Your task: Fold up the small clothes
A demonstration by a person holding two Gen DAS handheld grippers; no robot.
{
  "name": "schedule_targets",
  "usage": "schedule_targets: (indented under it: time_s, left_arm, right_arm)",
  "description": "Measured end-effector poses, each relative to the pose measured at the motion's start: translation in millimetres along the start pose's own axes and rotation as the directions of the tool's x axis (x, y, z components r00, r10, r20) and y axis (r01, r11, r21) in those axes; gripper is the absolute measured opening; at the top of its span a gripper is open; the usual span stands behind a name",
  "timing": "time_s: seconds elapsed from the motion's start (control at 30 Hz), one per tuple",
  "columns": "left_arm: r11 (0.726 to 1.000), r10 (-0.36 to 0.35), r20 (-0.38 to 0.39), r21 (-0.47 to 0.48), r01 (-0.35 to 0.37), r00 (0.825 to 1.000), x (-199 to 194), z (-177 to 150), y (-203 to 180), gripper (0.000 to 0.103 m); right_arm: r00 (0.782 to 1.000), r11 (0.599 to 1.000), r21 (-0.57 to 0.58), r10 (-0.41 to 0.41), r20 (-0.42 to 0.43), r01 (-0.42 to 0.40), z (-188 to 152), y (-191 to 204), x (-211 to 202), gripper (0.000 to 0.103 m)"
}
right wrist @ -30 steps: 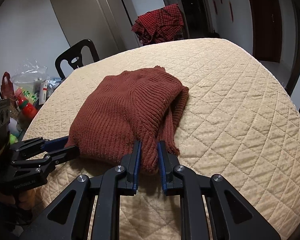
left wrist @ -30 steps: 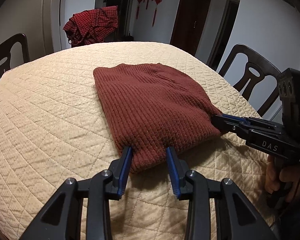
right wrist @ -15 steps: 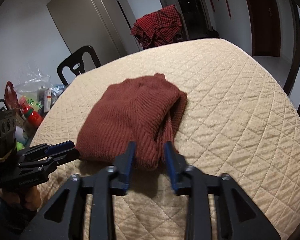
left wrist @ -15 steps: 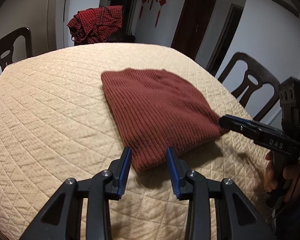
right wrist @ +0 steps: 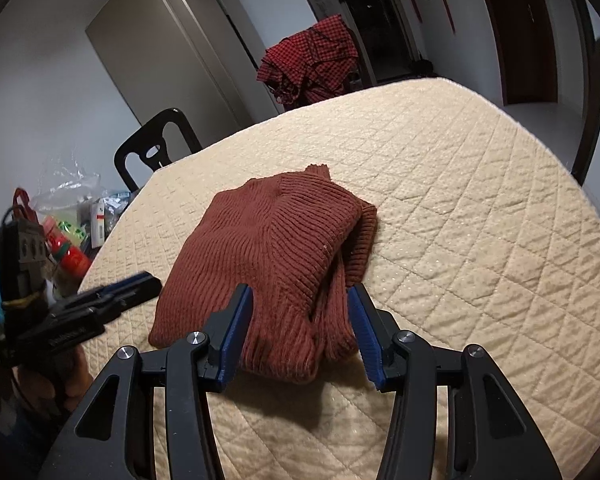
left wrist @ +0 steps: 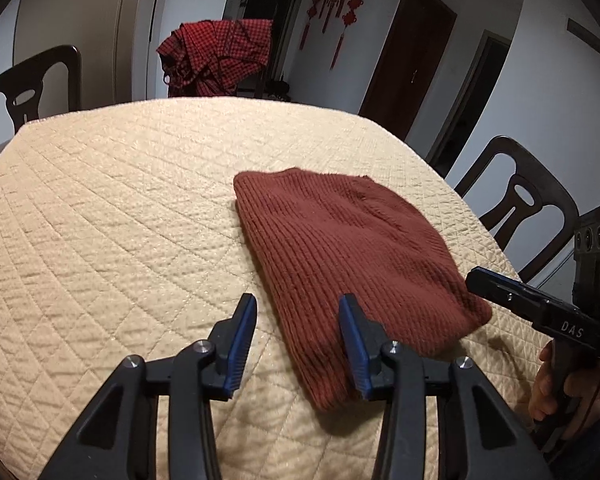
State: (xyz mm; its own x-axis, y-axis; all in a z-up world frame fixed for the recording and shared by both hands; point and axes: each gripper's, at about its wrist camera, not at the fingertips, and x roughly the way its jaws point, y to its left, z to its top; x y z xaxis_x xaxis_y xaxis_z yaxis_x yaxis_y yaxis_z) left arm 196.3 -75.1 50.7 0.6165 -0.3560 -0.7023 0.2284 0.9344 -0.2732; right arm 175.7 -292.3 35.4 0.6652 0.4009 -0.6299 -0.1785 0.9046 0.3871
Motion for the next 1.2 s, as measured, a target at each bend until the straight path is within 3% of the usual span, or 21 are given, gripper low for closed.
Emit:
schedule_targets:
  time_s: [0.07,0.17,0.43,0.5,0.6,0.87,1.0,1.1,1.2]
  left_arm:
    - [1.0,-0.001,0.009,0.001,0.001,1.0,3,1,-2,0.045]
    - [1.0,-0.009,0.015,0.019,0.009,1.0,5,3,-6,0.037]
    - [0.998,-0.006,0.01,0.055,0.006,1.0,13,5,-19,0.036]
    - [0.997,-0.001,0.013,0.072,0.0,1.0,15,3,-22,0.036]
    - [0.996,0.005,0.021,0.091,-0.007,1.0,16,2,-24,0.036]
    - [0.996,-0.013,0.01,0.089,0.012,1.0,15,9,-21,0.036]
    - [0.997,-0.011,0.015,0.075,0.01,1.0,18,17,-18,0.036]
    - [0.997,-0.01,0.006,0.08,0.009,1.0,27,17,-19,0.036]
    - [0.995,-0.003,0.009,0.098,0.002,1.0,25,16,-22,0.036]
  right_arm:
    - [1.0,1.0,0.006,0.005,-0.006,-0.005,2,-3,6,0.033]
    - [1.0,1.0,0.02,0.016,-0.012,-0.016,5,-6,12,0.026]
    - [0.999,0.999,0.024,0.033,0.004,-0.033,13,-11,20,0.001]
    - [1.0,0.999,0.037,-0.002,0.017,0.001,15,-17,18,0.001]
    - [1.0,0.997,0.071,0.017,0.003,-0.018,12,-27,19,0.002]
    - [0.999,1.0,0.013,0.008,0.037,-0.009,24,-8,8,0.004]
    - [1.0,1.0,0.002,0.006,0.02,-0.006,30,-4,20,0.004]
    - [0.999,0.999,0.034,-0.005,-0.037,0.006,29,-16,40,0.004]
    - [1.0,0.997,0.076,0.019,-0.025,-0.017,31,-23,39,0.004]
